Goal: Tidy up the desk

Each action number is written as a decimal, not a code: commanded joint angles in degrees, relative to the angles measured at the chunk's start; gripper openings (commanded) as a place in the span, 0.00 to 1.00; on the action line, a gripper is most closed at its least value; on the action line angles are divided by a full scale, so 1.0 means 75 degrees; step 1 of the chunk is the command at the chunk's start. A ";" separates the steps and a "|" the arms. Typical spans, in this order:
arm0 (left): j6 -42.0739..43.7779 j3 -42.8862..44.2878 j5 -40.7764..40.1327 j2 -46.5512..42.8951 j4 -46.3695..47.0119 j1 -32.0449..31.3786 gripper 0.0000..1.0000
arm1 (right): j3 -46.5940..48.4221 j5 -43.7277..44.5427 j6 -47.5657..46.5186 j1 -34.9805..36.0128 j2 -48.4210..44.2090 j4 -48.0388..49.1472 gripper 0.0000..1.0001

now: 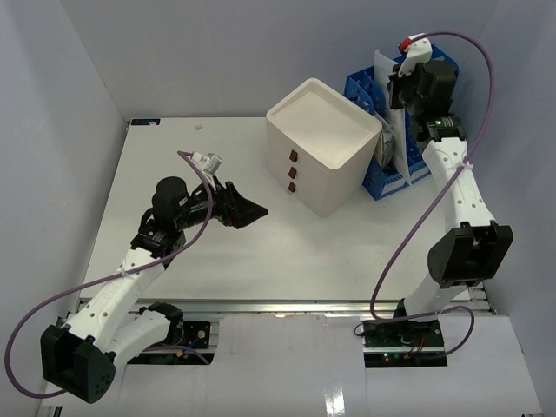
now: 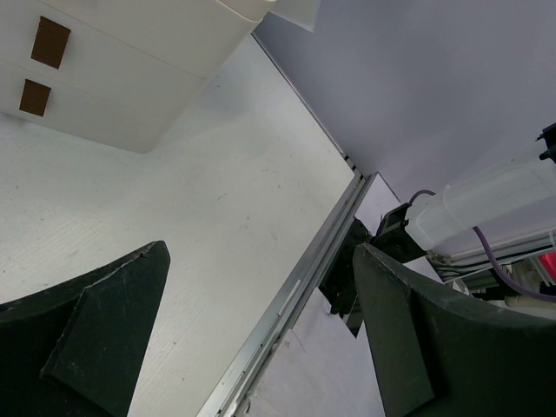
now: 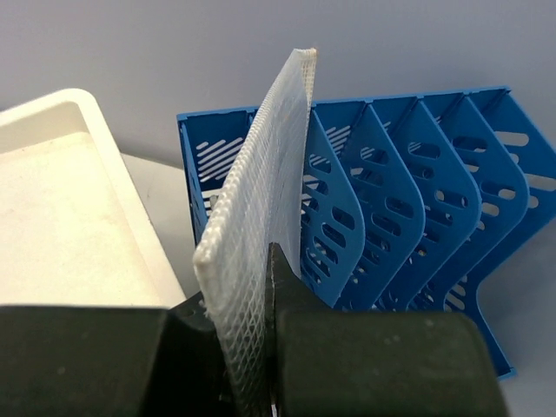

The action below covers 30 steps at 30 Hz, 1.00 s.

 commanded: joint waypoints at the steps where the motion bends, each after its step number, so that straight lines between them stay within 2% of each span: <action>1: 0.0063 0.0117 -0.0047 -0.0325 -0.0256 -0.0012 0.98 | -0.0680 -0.0317 0.0286 -0.0046 -0.1248 0.2814 0.08; 8: 0.0018 0.0139 -0.0040 -0.0398 -0.0356 -0.0022 0.98 | -0.1516 -0.0466 0.0261 -0.0077 -0.1608 0.4393 0.08; 14: -0.0078 0.0247 -0.0099 -0.0374 -0.0369 -0.0012 0.98 | -0.3245 -0.0760 -0.0127 -0.0078 -0.1984 0.6864 0.08; 17: -0.0121 0.0345 -0.0142 -0.0351 -0.0392 -0.0024 0.98 | -0.3561 -0.0945 0.0146 -0.0187 -0.2008 0.6978 0.08; 24: -0.0217 0.0468 -0.0192 -0.0405 -0.0495 -0.0024 0.98 | -0.4760 -0.1632 0.0458 -0.0634 -0.1785 0.8688 0.08; 30: -0.0177 0.0381 -0.0195 -0.0503 -0.0621 -0.0020 0.98 | -0.4985 -0.2062 0.0579 -0.1192 -0.1504 0.9214 0.08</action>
